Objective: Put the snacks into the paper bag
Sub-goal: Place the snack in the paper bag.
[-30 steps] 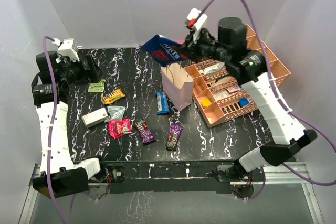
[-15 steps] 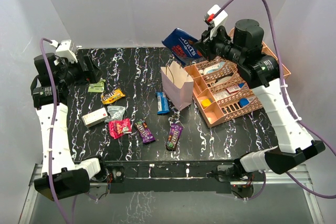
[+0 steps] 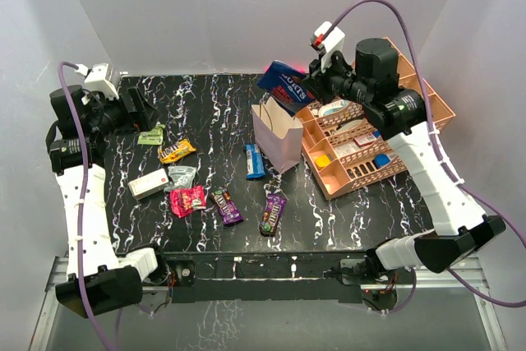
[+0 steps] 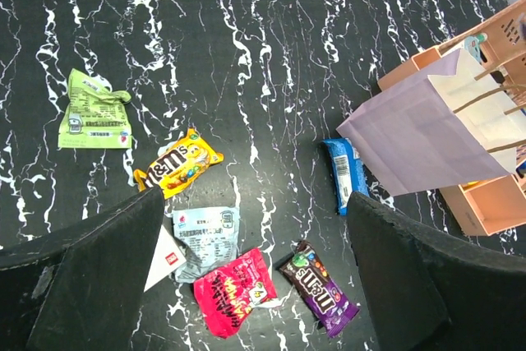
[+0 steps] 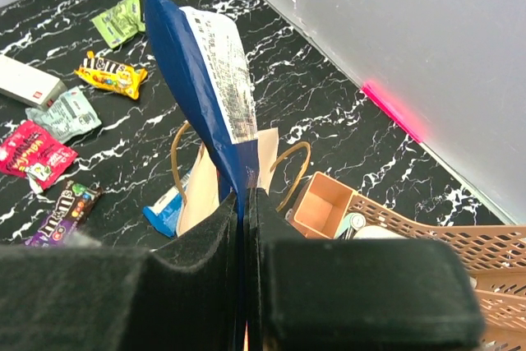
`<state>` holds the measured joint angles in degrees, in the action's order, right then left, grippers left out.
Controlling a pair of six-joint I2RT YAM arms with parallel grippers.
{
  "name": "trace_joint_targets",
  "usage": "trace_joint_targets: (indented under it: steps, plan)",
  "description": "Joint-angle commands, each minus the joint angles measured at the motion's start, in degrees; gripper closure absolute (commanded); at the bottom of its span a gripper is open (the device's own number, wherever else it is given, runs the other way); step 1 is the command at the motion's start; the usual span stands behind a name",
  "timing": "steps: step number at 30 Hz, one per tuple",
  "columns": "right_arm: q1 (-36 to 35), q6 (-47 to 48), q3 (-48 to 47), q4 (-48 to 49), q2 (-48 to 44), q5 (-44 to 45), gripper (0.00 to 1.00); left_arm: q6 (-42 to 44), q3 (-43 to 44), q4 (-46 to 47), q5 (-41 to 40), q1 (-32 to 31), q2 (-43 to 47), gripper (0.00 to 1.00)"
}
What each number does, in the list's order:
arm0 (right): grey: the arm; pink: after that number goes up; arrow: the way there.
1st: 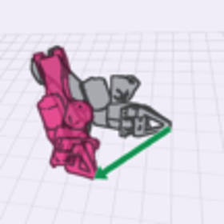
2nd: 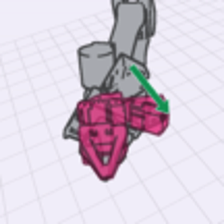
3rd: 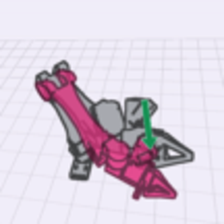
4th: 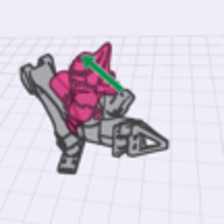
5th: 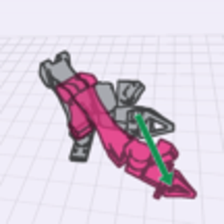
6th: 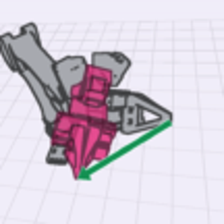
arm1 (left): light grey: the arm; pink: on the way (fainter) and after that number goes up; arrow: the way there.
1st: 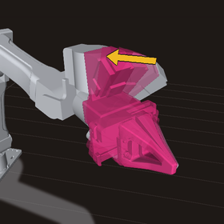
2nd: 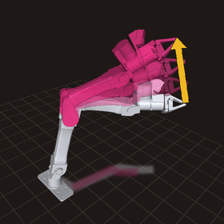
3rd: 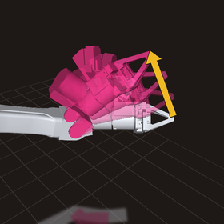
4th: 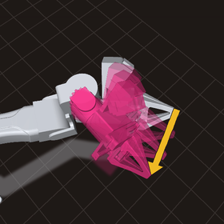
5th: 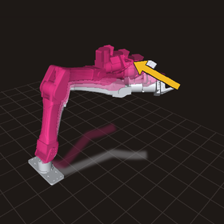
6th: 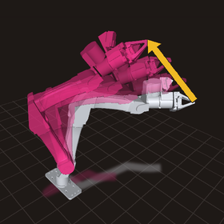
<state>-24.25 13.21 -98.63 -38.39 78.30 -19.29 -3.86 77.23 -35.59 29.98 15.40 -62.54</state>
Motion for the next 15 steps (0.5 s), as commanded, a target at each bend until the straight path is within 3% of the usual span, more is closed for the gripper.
trace_joint_targets:
  steps: [1, 15]
  plan:
    - [0.09, 2.73, 1.25, 2.61, -0.64, -1.67, 0.92, -0.59, -0.80, 1.66, 2.60, 0.60, 1.57, 0.09]
    - [0.08, 7.64, 3.66, 1.44, 0.70, -5.15, 0.92, -0.64, -1.82, 2.90, 3.49, 0.76, 2.06, 0.09]
